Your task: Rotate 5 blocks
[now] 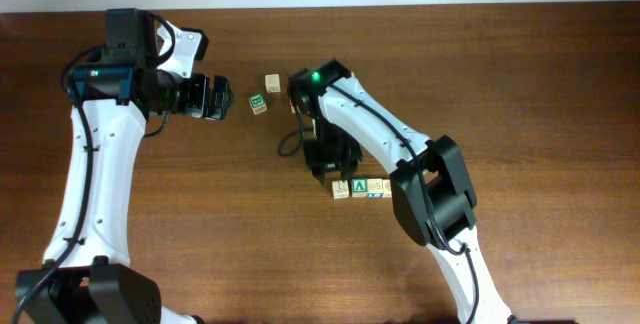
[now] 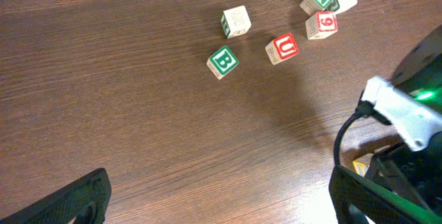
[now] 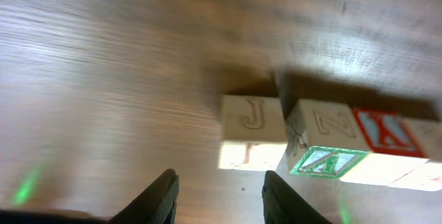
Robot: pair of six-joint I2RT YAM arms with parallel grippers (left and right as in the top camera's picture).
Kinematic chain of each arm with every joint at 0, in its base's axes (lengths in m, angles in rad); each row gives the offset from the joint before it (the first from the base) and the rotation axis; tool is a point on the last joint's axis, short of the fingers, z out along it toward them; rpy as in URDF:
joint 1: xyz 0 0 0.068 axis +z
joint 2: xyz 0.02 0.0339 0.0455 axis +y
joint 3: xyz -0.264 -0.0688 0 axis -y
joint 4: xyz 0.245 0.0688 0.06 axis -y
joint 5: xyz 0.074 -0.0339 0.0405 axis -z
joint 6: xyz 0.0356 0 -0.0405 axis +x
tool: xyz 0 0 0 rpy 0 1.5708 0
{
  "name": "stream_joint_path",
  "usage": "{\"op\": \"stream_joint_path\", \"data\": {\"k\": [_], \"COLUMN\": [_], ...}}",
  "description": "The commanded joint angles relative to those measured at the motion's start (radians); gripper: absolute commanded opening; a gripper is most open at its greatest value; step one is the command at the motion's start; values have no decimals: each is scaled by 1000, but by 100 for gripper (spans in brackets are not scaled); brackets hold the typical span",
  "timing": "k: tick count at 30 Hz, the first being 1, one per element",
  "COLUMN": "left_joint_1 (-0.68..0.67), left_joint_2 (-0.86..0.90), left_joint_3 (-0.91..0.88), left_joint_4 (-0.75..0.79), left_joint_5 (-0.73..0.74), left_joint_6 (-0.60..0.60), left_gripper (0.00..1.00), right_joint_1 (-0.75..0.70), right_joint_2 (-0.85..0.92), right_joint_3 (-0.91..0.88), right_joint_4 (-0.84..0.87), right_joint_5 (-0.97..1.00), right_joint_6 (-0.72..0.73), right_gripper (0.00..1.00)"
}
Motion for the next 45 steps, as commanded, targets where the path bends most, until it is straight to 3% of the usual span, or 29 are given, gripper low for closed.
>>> {"op": "stream_joint_path", "data": {"k": [1,5,8,16,18,21,25,28,35,45], "left_joint_1": [0,0,0,0,0,0,0,0,0,0], "left_joint_2": [5,5,5,5,5,5,5,5,5,5], "left_joint_3": [18,18,18,18,18,18,18,18,18,18], "left_joint_4": [2,2,2,2,2,2,2,2,2,2], "left_joint_5": [-6,-6,-6,-6,-6,-6,-6,-6,-6,-6], "left_joint_6": [-1,-1,-1,-1,-1,-1,-1,-1,-1,-1], "left_gripper": [99,99,99,99,99,99,99,99,99,99], "right_joint_1": [-13,-26,-26,-28,-26,-24,-13,14,56,65], "right_joint_2": [-49,-116,-216,-459,-462,-459,-456,-456,-454,-411], "right_joint_3": [208,389,377,50,-67,-279,-451,-575,-735,-759], "right_joint_4": [-53,-134,-134,-125,-47,190,443,606,779,814], "right_joint_5": [-12,11,-18,15,16,-21,-86,-83,-16,22], "right_joint_6": [-58,-92,-146,-108,-74,-3,16,34,90,96], "right_gripper": [41,41,50,50,47,31,17,16,12,11]}}
